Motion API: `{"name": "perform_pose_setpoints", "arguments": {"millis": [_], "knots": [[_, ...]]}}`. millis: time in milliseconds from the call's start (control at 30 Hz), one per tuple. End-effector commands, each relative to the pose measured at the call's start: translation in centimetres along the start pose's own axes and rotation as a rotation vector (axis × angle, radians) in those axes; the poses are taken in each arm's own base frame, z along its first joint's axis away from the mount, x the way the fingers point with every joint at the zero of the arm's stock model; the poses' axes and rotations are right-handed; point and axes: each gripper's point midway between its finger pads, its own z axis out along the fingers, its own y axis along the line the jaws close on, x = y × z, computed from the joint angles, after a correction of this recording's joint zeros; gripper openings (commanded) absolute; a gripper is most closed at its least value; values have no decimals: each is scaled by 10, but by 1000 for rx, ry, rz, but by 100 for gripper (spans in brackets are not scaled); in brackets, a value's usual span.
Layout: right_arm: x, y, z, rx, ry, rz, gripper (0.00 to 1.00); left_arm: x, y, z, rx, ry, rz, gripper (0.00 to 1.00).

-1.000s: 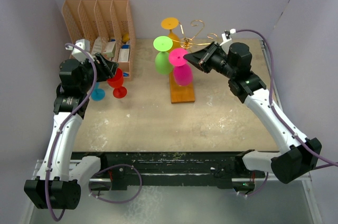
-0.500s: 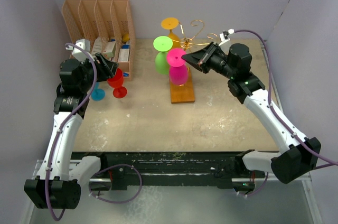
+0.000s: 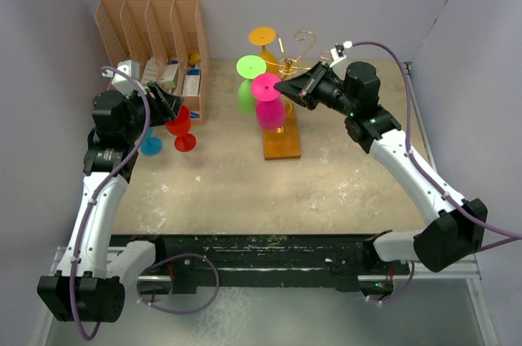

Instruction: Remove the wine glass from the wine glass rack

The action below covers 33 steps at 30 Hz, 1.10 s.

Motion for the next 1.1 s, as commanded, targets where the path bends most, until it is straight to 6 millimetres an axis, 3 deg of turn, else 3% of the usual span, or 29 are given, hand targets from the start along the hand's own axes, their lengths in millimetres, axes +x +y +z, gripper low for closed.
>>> {"name": "perform_pose_setpoints", "arguments": {"millis": [0, 233, 400, 733, 1067], "knots": [[-21, 43, -6, -95, -87, -72, 0, -10, -11, 1, 47, -36, 5, 57], [-32, 51, -6, -96, -134, -80, 0, -10, -12, 1, 50, -36, 5, 57], [-37, 44, -8, -55, -171, -72, 0, -9, -11, 1, 47, -35, 6, 57], [-49, 42, -37, -2, -291, -97, 0, -7, -11, 4, 52, -25, 3, 57], [-36, 53, -63, -38, -280, -119, 0, -7, -11, 5, 57, -23, 2, 57]]}}
